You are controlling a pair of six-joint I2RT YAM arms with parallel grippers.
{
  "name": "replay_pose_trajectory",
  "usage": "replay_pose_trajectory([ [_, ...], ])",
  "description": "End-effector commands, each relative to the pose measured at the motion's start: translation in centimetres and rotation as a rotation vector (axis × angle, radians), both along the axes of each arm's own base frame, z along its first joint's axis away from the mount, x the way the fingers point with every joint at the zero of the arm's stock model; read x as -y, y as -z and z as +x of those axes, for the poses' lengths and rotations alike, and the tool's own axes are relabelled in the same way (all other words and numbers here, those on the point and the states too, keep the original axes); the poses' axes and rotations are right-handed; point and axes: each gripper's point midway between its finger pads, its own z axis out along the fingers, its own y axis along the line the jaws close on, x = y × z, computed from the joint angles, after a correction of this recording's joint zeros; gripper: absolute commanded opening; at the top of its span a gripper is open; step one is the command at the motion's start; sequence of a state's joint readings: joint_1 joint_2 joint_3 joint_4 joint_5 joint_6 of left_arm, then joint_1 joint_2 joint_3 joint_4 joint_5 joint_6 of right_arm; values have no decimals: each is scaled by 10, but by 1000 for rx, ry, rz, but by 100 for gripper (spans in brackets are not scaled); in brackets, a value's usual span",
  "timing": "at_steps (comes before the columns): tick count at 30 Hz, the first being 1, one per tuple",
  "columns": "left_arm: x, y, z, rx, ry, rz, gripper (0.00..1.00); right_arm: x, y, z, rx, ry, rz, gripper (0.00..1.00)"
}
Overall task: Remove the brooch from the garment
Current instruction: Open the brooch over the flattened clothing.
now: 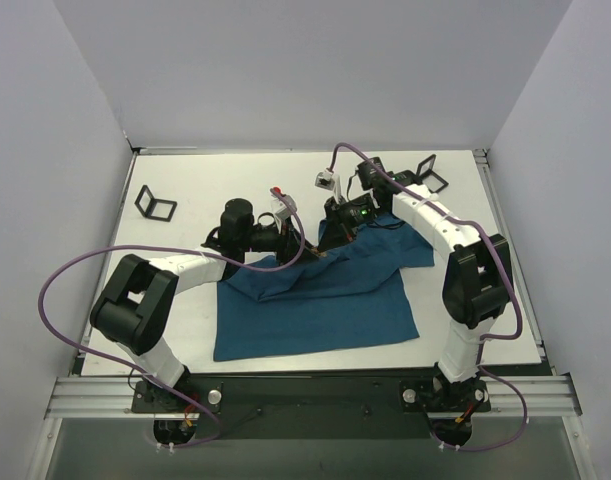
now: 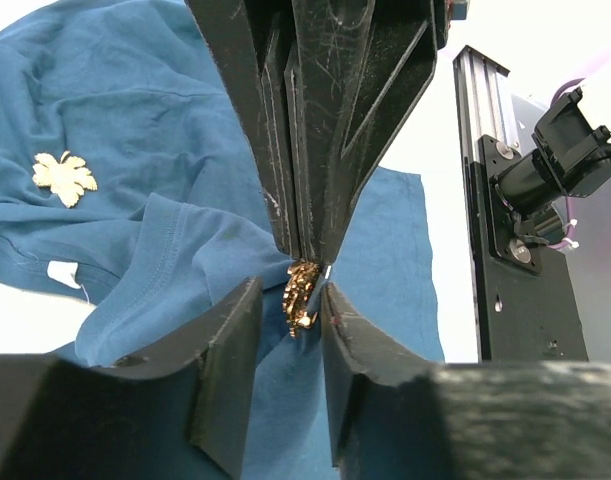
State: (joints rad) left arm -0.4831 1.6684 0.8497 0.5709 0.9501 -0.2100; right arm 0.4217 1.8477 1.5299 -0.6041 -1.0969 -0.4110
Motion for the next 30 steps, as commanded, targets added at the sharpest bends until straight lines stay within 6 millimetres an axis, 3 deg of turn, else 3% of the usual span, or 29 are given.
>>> replay_pose_trajectory([
  [1,0,-20,24,73,-82,-12,36,-12,-24,-23,-28,-68,58,0],
  [15,-1,-14,30,62,-104,6,26,-13,-22,-26,-24,-80,49,0],
  [24,-1,-15,29,66,-105,8,26,-12,-23,-26,-15,-85,47,0],
  [30,-2,-17,28,72,-94,3,36,-11,-24,-26,-9,-84,42,0],
])
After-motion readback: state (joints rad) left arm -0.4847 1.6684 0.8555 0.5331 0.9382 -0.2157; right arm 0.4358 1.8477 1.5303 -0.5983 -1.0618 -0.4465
